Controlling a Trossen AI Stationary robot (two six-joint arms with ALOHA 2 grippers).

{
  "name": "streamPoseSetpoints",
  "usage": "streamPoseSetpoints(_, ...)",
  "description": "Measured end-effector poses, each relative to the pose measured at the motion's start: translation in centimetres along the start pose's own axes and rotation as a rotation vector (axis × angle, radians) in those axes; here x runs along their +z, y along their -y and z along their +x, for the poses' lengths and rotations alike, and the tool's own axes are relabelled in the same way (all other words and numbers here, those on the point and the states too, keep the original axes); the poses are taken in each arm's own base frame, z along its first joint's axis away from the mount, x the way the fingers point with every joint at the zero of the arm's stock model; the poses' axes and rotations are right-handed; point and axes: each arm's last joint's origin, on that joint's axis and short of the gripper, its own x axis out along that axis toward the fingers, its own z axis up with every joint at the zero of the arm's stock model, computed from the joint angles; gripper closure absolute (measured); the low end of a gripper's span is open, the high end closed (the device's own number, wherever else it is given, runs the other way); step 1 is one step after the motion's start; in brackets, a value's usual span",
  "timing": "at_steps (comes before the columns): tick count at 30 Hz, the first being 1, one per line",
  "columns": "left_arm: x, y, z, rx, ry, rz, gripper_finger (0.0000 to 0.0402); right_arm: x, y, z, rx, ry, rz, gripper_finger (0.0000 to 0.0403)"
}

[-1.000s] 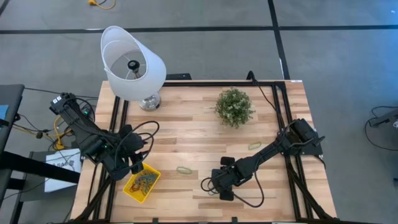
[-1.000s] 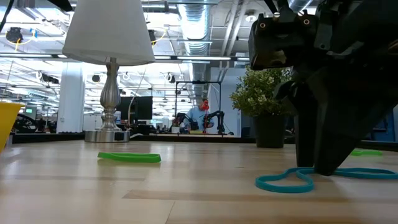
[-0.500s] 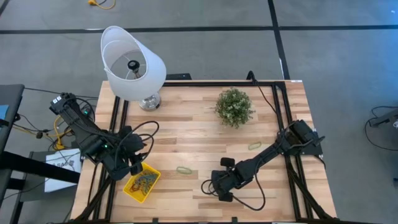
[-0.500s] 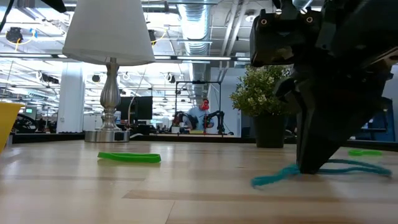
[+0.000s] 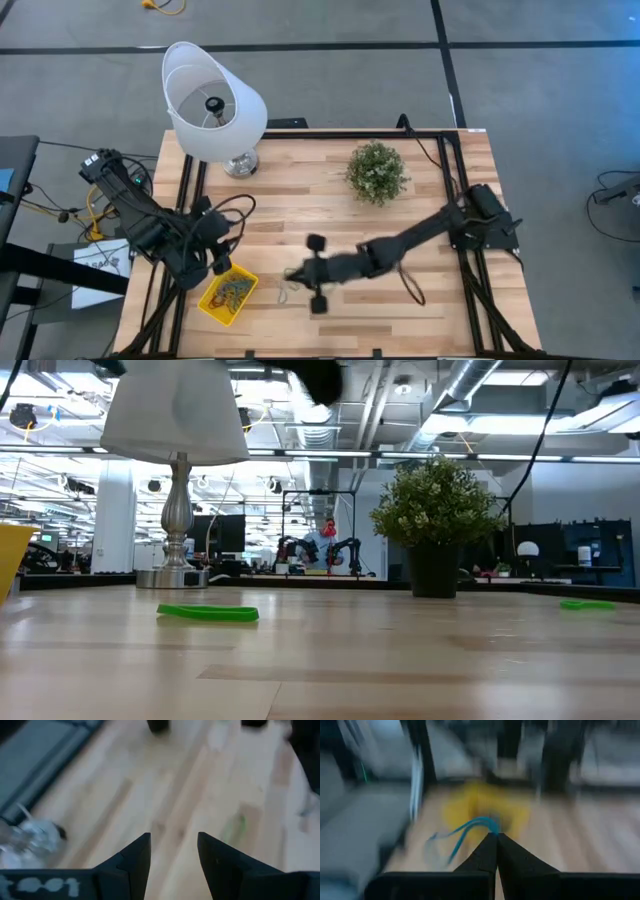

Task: Pick and place items into bin
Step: Put the blue rubberband into the yellow bin

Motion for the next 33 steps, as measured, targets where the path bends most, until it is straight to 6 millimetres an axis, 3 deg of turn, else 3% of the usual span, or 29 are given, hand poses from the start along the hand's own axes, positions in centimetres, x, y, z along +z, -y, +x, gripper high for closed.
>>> streamPoseSetpoints(4, 0.4, -0.9, -0.5, 0.050, 0.115, -0.012, 0.0248, 0.7, 1.9, 2.8, 0.087, 0.205, 0.026, 0.0402)
streamPoseSetpoints(15, 1.1, -2.9, -1.7, 0.116, 0.291, -0.041, 0.0248, 1.5, 2.7, 13.2, 0.153, 0.295, -0.033, 0.0402)
streamPoseSetpoints(18, 1.0, -2.9, -1.7, 0.104, 0.272, -0.039, 0.0248, 2.3, 2.5, 14.6, 0.149, 0.258, -0.054, 0.0403)
streamPoseSetpoints(23, 0.9, -2.8, -1.6, 0.074, 0.227, -0.036, 0.0248, 0.9, 2.4, 16.9, 0.142, 0.084, -0.091, 0.0391)
streamPoseSetpoints(33, 0.9, -2.8, -1.6, 0.074, 0.226, -0.036, 0.0248, 0.7, 3.1, 17.8, 0.123, 0.039, -0.082, 0.0288)
